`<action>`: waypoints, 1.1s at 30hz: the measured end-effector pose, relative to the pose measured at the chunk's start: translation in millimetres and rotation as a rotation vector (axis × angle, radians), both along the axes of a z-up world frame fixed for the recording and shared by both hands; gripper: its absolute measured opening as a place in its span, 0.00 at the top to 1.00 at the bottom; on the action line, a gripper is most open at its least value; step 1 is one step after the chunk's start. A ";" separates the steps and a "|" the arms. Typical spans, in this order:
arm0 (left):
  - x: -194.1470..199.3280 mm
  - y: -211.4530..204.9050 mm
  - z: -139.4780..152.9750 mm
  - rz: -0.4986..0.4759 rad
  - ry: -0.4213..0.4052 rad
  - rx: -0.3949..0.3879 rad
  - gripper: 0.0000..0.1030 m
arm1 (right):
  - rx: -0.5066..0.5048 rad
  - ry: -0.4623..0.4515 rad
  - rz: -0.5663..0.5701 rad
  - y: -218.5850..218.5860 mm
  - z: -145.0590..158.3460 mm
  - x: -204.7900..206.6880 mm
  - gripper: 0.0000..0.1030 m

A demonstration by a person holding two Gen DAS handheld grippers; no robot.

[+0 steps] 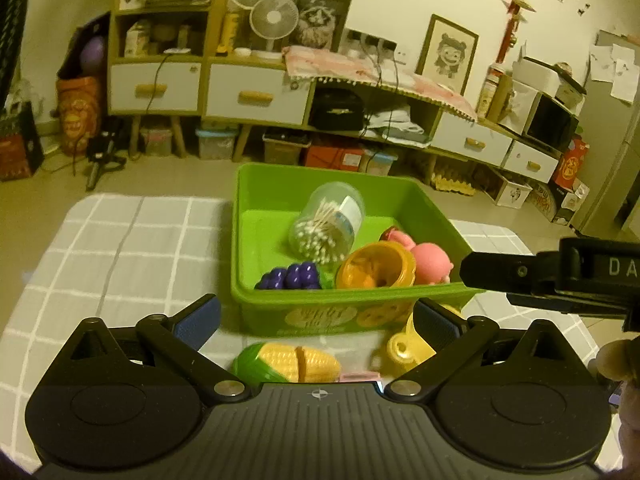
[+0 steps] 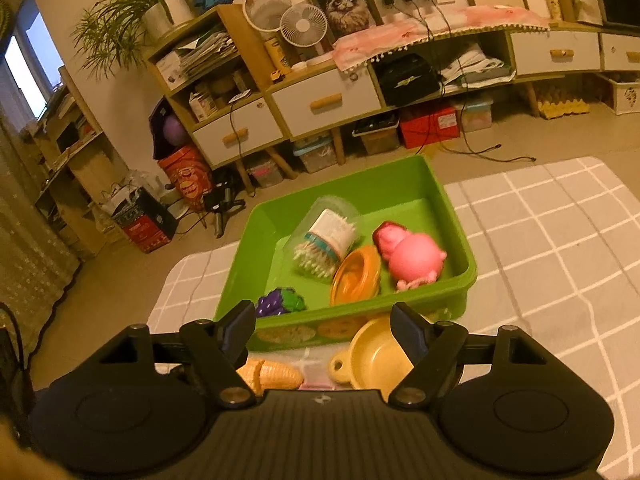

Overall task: Organize rigid objects
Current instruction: 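Withdraw both tools from the bin back over the remaining toys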

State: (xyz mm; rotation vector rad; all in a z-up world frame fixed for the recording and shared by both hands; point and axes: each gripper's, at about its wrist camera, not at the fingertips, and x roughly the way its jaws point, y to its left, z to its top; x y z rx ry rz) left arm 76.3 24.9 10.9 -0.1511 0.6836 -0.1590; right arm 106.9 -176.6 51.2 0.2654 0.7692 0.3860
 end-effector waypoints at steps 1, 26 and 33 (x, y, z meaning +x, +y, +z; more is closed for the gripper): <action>-1.8 0.9 -0.8 0.004 0.004 0.006 0.02 | 0.000 0.004 0.004 0.4 -1.3 -1.9 0.51; -48.3 29.2 -30.4 -0.044 0.108 0.023 0.02 | -0.082 0.048 0.097 -15.5 -31.3 -36.0 0.44; -66.5 41.0 -25.9 -0.034 0.083 0.033 0.02 | -0.154 0.018 0.133 -21.5 -33.0 -51.1 0.42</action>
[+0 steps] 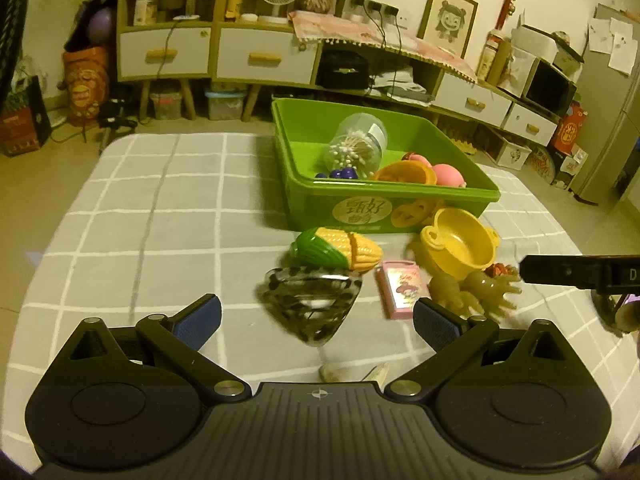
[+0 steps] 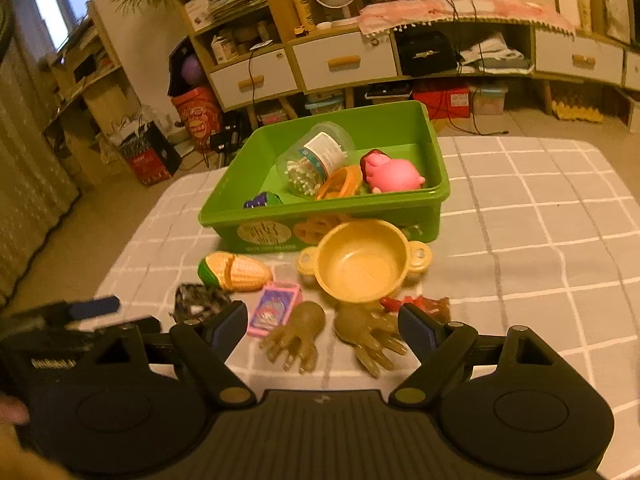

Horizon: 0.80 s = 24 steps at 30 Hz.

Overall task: Organize rigid objects
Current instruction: 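Withdraw both tools from the bin back over the remaining toys, then grasp the beige starfish with the left tool while the right tool grasps a brown rubber hand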

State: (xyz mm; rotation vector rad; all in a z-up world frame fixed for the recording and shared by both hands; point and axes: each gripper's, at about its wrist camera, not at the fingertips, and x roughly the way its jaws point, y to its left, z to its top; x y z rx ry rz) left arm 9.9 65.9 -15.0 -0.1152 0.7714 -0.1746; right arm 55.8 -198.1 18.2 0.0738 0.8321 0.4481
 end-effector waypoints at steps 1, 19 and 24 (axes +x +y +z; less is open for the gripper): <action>-2.9 1.2 -0.7 0.000 -0.002 0.005 0.02 | -0.011 -0.005 0.005 -1.2 -1.0 -2.6 0.40; -34.1 -24.9 -36.6 -0.136 0.043 0.100 0.02 | -0.157 0.055 0.124 2.8 -40.6 -27.0 0.37; -36.5 -35.1 -49.9 -0.165 0.067 0.137 0.02 | -0.169 0.086 0.097 0.6 -50.2 -23.5 0.37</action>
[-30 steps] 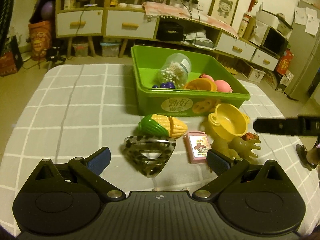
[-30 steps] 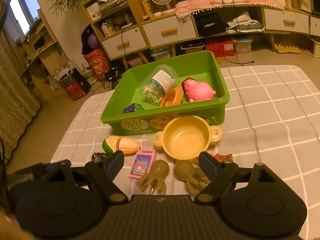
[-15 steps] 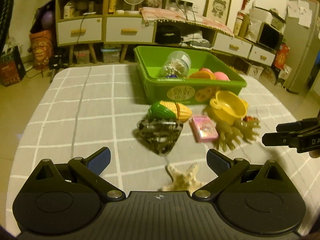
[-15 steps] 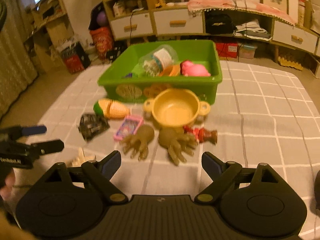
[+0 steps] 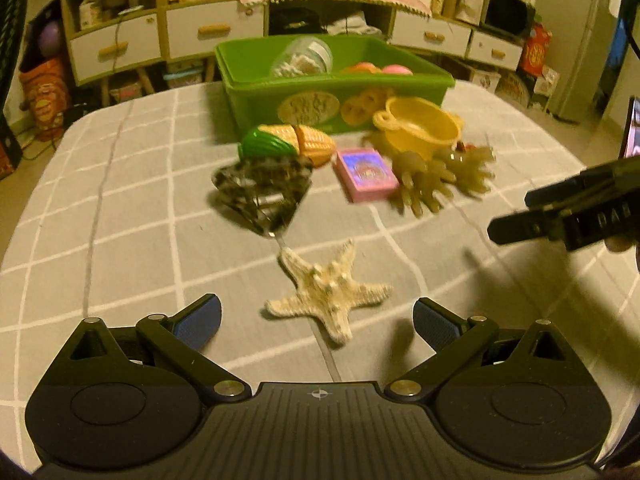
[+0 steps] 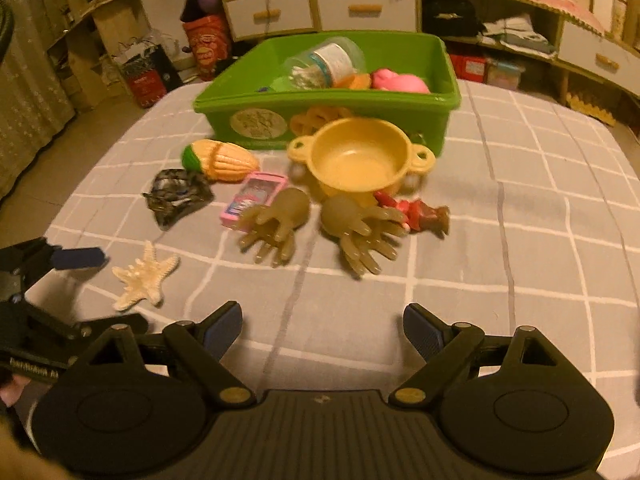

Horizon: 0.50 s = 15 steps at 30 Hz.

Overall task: Organize rigid objects
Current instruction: 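Grasp the beige starfish with the left tool while the right tool grasps a brown rubber hand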

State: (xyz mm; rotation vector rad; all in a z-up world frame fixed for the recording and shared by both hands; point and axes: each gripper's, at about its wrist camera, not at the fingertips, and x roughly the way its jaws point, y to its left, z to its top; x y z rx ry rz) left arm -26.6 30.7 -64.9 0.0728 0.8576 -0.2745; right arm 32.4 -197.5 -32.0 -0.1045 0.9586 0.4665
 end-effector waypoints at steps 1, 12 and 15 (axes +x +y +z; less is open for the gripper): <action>-0.2 -1.3 -2.5 0.000 0.007 0.007 0.02 | -0.005 0.009 -0.011 -1.0 -2.0 1.4 0.37; -4.2 -5.7 -2.0 -0.002 -0.028 0.033 0.20 | -0.092 -0.024 -0.068 -6.2 -12.4 13.4 0.37; -2.0 -7.1 -0.1 0.000 -0.029 0.030 0.28 | -0.079 -0.036 -0.113 -11.8 -12.9 21.5 0.37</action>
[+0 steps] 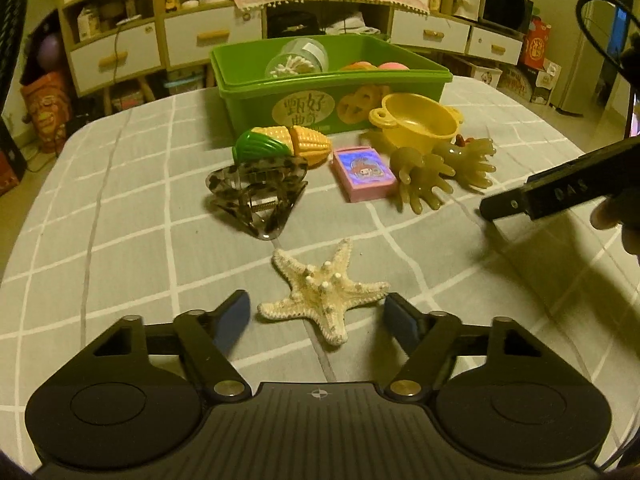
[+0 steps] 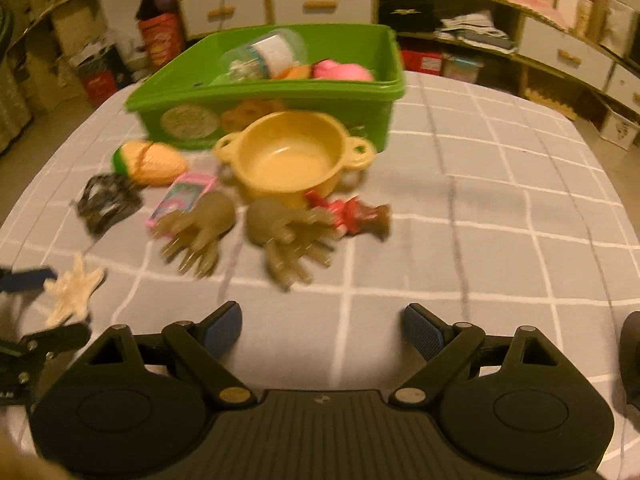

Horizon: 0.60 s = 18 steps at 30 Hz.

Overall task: Organize rigid objects
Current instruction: 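Grasp the beige starfish with the left tool while the right tool grasps a brown rubber hand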

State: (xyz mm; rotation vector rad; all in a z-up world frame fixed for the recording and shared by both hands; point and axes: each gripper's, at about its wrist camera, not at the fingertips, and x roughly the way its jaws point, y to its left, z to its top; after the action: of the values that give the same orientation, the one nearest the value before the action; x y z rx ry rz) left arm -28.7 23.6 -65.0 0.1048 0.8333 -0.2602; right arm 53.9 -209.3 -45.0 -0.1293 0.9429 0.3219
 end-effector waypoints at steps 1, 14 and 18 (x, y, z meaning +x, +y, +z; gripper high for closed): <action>0.5 -0.8 0.4 -0.001 -0.001 0.000 0.30 | 0.004 -0.004 -0.010 -1.3 -0.3 2.3 0.37; 6.5 -6.1 4.1 -0.004 -0.006 0.002 0.49 | 0.042 -0.087 0.037 12.7 -0.2 17.8 0.65; 8.2 -6.9 4.3 -0.002 -0.004 -0.005 0.49 | 0.079 -0.082 0.062 17.5 2.2 18.7 0.80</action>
State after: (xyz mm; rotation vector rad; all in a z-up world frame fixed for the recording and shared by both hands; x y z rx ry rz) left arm -20.4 16.7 -60.7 0.1016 0.8283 -0.2633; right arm 72.6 -191.8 -42.8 -0.0982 0.8452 0.4074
